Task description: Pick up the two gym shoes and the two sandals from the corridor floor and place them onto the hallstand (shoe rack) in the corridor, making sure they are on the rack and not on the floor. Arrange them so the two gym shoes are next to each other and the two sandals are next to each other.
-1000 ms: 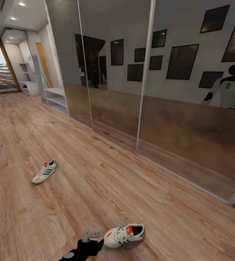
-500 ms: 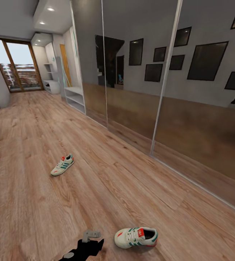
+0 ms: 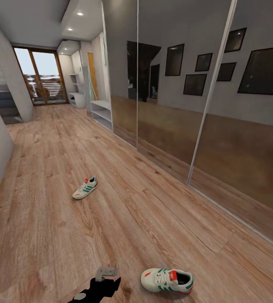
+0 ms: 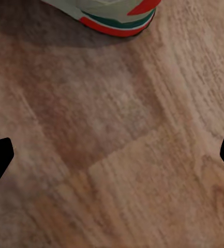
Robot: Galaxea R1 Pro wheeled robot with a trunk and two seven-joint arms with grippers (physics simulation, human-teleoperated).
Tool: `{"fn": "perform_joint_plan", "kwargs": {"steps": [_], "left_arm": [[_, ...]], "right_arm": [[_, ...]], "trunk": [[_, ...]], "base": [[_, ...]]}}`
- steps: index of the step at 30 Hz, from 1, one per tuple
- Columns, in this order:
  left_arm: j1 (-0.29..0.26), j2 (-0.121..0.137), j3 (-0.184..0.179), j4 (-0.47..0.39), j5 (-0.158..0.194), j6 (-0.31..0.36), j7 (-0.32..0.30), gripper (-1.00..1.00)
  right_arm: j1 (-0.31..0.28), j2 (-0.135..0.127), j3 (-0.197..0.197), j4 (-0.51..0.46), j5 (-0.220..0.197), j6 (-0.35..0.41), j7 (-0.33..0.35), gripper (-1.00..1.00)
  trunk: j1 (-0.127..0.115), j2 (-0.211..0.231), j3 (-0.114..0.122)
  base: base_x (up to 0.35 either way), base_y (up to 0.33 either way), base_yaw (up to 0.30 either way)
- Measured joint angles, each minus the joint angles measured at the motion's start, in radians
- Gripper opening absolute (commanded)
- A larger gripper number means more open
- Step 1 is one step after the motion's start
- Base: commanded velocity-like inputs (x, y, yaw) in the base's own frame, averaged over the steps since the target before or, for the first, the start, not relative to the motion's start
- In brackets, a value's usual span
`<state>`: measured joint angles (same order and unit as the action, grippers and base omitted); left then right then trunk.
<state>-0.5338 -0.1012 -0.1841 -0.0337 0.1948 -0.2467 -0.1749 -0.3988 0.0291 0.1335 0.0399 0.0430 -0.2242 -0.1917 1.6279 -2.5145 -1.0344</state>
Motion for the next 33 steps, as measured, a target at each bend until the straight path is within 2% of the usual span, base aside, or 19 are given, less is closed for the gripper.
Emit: {"fn": "perform_joint_plan", "kwargs": {"steps": [10, 28, 32, 33], "left_arm": [[0.000, 0.000, 0.000, 0.000, 0.000, 0.000, 0.000, 1.00], [0.000, 0.000, 0.000, 0.000, 0.000, 0.000, 0.000, 1.00], [0.000, 0.000, 0.001, 0.000, 0.001, -0.001, 0.000, 1.00], [0.000, 0.000, 0.001, -0.001, 0.002, -0.001, 0.001, 1.00]], "right_arm": [[0.000, 0.000, 0.000, 0.000, 0.000, 0.000, 0.000, 1.00], [0.000, 0.000, 0.001, 0.000, 0.000, 0.000, 0.000, 1.00], [0.000, -0.007, 0.002, -0.010, 0.002, -0.005, -0.008, 1.00], [0.000, -0.022, 0.002, -0.016, 0.002, -0.006, -0.013, 1.00]], "trunk": [[0.000, 0.000, 0.000], [0.000, 0.000, 0.000], [0.000, 0.000, 0.000], [0.000, 0.000, 0.000]], "base": [[0.092, -0.104, 0.018], [0.010, -0.011, 0.002], [0.000, 0.000, 0.000], [0.000, 0.000, 0.000]]}}
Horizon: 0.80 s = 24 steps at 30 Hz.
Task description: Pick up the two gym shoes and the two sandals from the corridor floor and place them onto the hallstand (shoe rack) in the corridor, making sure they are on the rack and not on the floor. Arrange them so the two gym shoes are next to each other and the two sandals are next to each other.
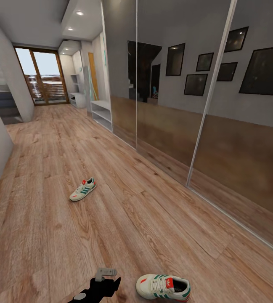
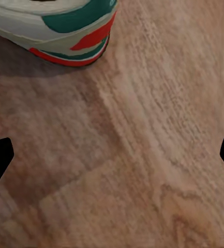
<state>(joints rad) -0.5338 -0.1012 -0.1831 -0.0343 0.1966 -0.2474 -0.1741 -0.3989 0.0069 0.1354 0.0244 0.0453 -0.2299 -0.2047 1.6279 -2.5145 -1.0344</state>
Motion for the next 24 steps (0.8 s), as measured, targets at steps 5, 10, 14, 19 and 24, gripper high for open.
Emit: {"fn": "perform_joint_plan", "kwargs": {"steps": [5, 10, 14, 19, 24], "left_arm": [[0.000, 0.001, 0.002, -0.001, 0.001, 0.001, 0.000, 1.00], [0.000, 0.002, 0.001, -0.003, 0.001, 0.002, 0.000, 1.00], [0.000, 0.008, 0.001, -0.003, 0.001, 0.001, 0.001, 1.00], [0.000, 0.016, 0.001, -0.004, 0.001, 0.000, 0.001, 1.00], [0.000, 0.019, 0.001, -0.004, 0.001, -0.001, 0.002, 1.00]], "right_arm": [[-0.001, -0.111, -0.001, -0.132, 0.002, 0.007, -0.042, 1.00], [-0.029, -0.252, -0.002, -0.331, 0.000, 0.128, -0.061, 1.00], [-0.109, -0.313, -0.003, -0.410, -0.003, 0.304, -0.050, 1.00], [-0.273, -0.351, -0.003, -0.409, -0.004, 0.516, 0.017, 1.00], [-0.392, -0.345, 0.013, -0.335, 0.002, 0.615, 0.176, 1.00]], "trunk": [[0.000, 0.000, 0.000], [0.000, 0.000, 0.000], [0.000, 0.000, 0.000], [0.000, 0.000, 0.000], [0.000, 0.000, 0.000]], "base": [[0.000, 0.000, 0.000], [0.000, 0.000, 0.000], [0.000, 0.000, 0.000], [0.000, 0.000, 0.000], [0.000, 0.000, 0.000]]}}
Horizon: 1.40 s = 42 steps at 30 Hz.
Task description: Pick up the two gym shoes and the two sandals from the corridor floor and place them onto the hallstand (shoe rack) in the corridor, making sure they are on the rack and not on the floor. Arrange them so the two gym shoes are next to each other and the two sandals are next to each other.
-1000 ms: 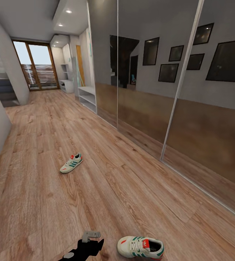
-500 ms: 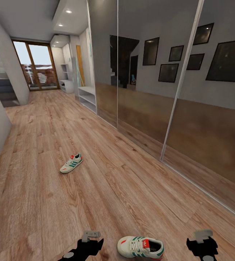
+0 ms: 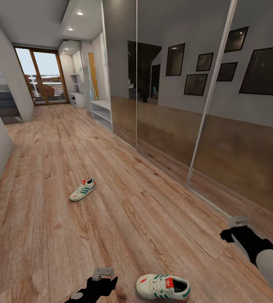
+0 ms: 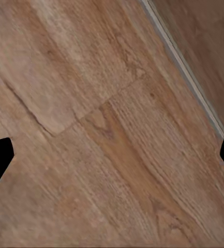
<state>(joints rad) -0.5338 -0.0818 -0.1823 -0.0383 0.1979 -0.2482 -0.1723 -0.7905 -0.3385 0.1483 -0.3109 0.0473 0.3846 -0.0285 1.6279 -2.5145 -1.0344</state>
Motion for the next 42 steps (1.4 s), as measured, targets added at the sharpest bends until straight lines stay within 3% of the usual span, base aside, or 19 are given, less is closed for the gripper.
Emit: {"fn": "perform_joint_plan", "kwargs": {"steps": [2, 4, 5, 8, 10, 11, 15, 20, 29, 42], "left_arm": [[0.000, 0.001, 0.000, 0.000, 0.000, -0.001, 0.000, 1.00], [0.000, 0.002, 0.000, 0.000, 0.000, -0.001, 0.000, 1.00], [0.000, 0.002, 0.000, 0.000, 0.000, -0.001, 0.000, 1.00], [0.000, 0.004, 0.000, 0.000, 0.000, -0.001, -0.002, 1.00], [0.000, 0.004, 0.000, 0.000, 0.000, -0.002, -0.002, 1.00], [0.000, 0.004, 0.000, 0.000, 0.000, -0.002, -0.002, 1.00], [0.000, 0.005, 0.000, 0.000, 0.000, -0.002, -0.003, 1.00], [0.000, 0.005, -0.001, -0.001, 0.000, -0.002, -0.005, 1.00], [0.000, 0.005, -0.004, -0.065, 0.000, -0.002, -0.007, 1.00], [0.000, 0.012, -0.001, -0.103, 0.000, -0.001, -0.007, 1.00]], "right_arm": [[-0.028, 0.029, 0.045, 0.026, 0.019, 0.019, 0.121, 1.00], [-0.037, 0.063, 0.141, 0.049, 0.065, 0.003, 0.255, 1.00], [-0.037, 0.064, 0.143, 0.049, 0.068, 0.002, 0.257, 1.00], [-0.034, 0.098, 0.339, 0.096, 0.154, -0.132, 0.412, 1.00], [-0.033, 0.114, 0.441, 0.141, 0.192, -0.254, 0.475, 1.00], [-0.033, 0.115, 0.442, 0.142, 0.193, -0.256, 0.476, 1.00], [-0.032, 0.134, 0.550, 0.211, 0.232, -0.404, 0.549, 1.00], [-0.031, 0.142, 0.597, 0.243, 0.255, -0.477, 0.589, 1.00], [-0.024, 0.148, 0.748, 0.265, 0.343, -0.658, 0.677, 1.00], [0.008, 0.162, 0.763, 0.267, 0.347, -0.724, 0.680, 1.00]], "trunk": [[0.000, 0.000, 0.000], [0.000, 0.000, 0.000], [0.000, 0.000, 0.000], [0.000, 0.000, 0.000], [0.000, 0.000, 0.000], [0.000, 0.000, 0.000], [0.000, 0.000, 0.000], [0.000, 0.000, 0.000], [0.000, 0.000, 0.000], [0.000, 0.000, 0.000]], "base": [[0.000, 0.000, 0.000], [0.000, 0.000, 0.000], [0.000, 0.000, 0.000], [0.000, 0.000, 0.000], [0.000, 0.000, 0.000], [0.000, 0.000, 0.000], [0.000, 0.000, 0.000], [0.000, 0.000, 0.000], [0.000, 0.000, 0.000], [0.000, 0.000, 0.000]]}}
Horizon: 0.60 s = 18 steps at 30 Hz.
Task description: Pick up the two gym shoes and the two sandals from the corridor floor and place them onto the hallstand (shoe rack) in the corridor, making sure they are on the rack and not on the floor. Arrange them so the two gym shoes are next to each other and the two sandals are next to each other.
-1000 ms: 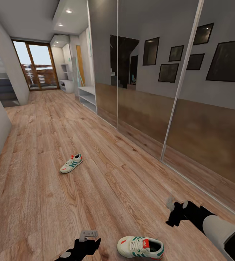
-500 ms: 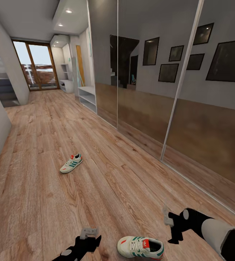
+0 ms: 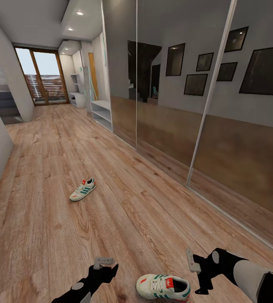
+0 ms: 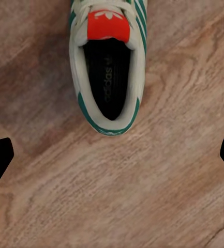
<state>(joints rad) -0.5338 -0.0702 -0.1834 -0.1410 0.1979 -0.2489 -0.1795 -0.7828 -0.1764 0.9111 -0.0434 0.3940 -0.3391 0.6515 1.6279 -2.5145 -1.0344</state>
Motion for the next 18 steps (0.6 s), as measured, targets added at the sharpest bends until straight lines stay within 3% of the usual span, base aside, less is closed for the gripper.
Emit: {"fn": "perform_joint_plan", "kwargs": {"steps": [13, 18], "left_arm": [[0.000, 0.007, -0.001, -0.003, 0.000, 0.000, 0.001, 1.00], [0.000, 0.007, -0.003, -0.004, 0.000, -0.001, 0.001, 1.00]], "right_arm": [[0.002, 0.001, -0.004, 0.001, -0.002, -0.004, -0.004, 1.00], [0.003, 0.002, -0.005, 0.004, -0.003, -0.004, -0.005, 1.00]], "trunk": [[0.000, 0.000, 0.000], [0.000, 0.000, 0.000]], "base": [[0.000, 0.000, 0.000], [0.110, 0.000, 0.000]]}}
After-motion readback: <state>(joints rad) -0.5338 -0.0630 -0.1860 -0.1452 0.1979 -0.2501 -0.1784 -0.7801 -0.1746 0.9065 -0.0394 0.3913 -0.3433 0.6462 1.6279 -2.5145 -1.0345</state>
